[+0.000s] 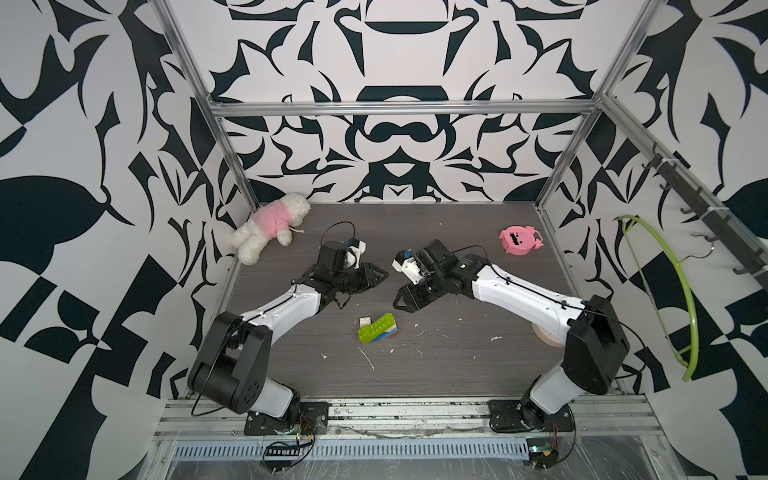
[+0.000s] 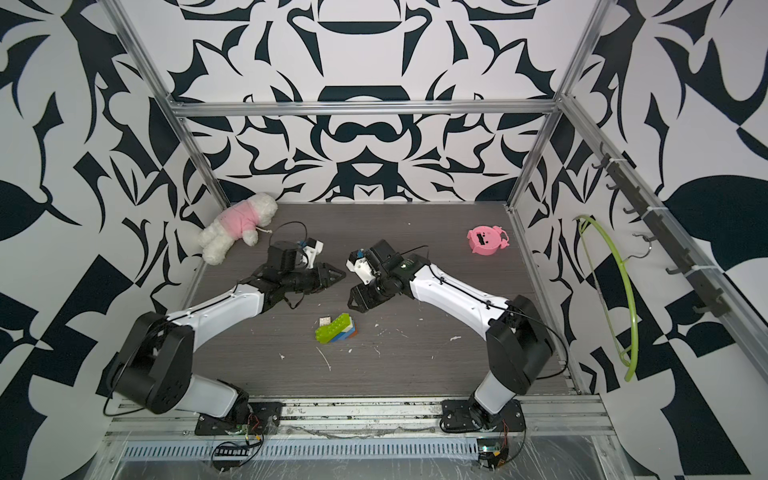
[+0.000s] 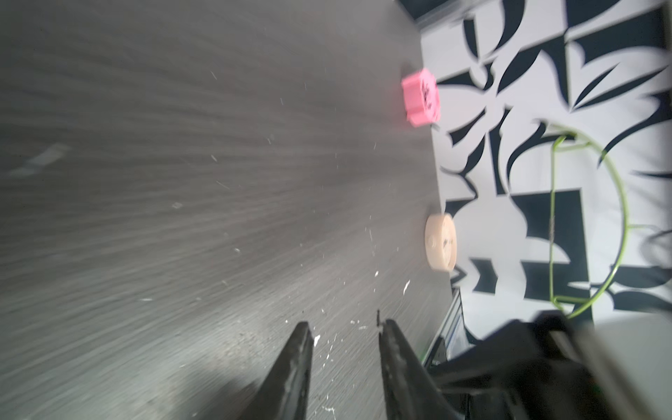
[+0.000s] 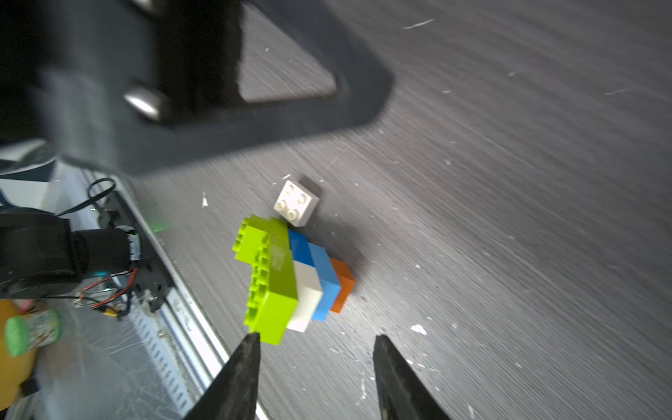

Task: Assemble a heart with lego
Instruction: Adjust the lego brick at the center of the board.

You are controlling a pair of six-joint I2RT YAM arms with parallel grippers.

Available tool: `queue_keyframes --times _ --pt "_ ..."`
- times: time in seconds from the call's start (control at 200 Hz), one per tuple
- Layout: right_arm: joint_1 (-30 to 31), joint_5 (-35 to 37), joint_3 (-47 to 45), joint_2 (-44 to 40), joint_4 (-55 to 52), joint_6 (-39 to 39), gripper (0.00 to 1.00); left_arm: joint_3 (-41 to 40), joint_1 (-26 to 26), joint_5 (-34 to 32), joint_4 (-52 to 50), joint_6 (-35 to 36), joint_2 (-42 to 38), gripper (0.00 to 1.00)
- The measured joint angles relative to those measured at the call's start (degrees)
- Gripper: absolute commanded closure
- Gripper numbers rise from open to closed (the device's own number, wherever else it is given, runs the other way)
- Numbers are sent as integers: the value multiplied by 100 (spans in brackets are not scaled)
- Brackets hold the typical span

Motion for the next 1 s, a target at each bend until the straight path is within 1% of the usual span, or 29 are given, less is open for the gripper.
queue_keyframes --times 0.165,0.365,0.615,0.675,0.78,1.0 --pt "22 -442 17 234 -90 262 48 -457 354 -111 -127 4 -588 64" --pt "155 -680 22 348 -85 540 49 -787 520 -177 -271 13 -697 64" --pt "389 -695 264 654 -168 667 54 -905 522 -184 -291 15 -728 64" --pt "407 -684 289 697 -190 684 56 -929 522 -197 -291 15 -804 64" --pt "415 -649 326 772 -267 715 57 -933 529 -199 -286 35 -909 64" --pt "437 -520 413 872 -341 778 62 -933 549 -199 -291 87 -922 64"
